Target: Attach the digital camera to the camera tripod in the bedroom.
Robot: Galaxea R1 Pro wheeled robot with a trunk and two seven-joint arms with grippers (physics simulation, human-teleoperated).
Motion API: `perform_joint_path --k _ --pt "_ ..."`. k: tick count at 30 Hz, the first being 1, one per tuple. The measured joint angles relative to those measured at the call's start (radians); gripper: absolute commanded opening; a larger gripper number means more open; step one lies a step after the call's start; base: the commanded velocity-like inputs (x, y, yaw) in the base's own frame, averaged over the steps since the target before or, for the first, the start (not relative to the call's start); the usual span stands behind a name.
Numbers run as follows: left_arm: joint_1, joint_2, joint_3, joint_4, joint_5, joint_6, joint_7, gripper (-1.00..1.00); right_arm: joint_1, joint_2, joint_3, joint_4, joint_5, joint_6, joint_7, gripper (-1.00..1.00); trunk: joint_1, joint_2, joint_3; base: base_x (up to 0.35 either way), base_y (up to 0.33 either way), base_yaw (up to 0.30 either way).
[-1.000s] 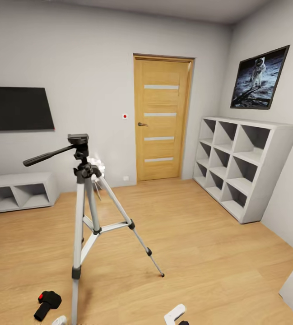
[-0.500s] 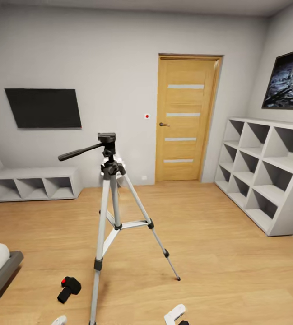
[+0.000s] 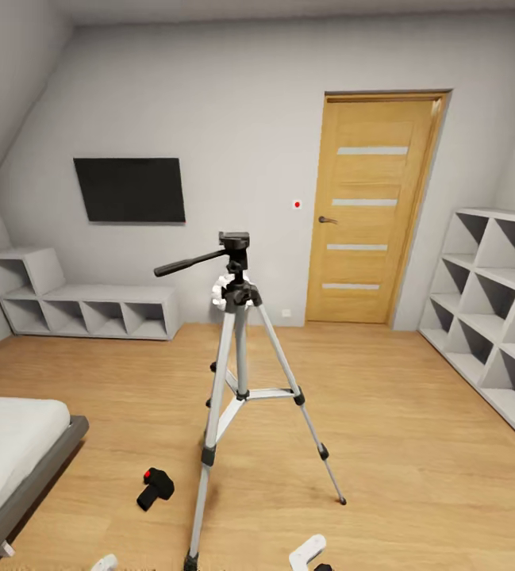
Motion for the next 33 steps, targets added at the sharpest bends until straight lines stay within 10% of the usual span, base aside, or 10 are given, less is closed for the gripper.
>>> perform_joint_path --k 33 --pt "0.001 0.0 -0.002 0.0 -0.001 0.0 0.001 1.0 0.001 0.0 -0.01 0.0 -0.011 -0.007 0.003 1.0 0.0 0.0 -0.026 0.0 0.099 0.056"
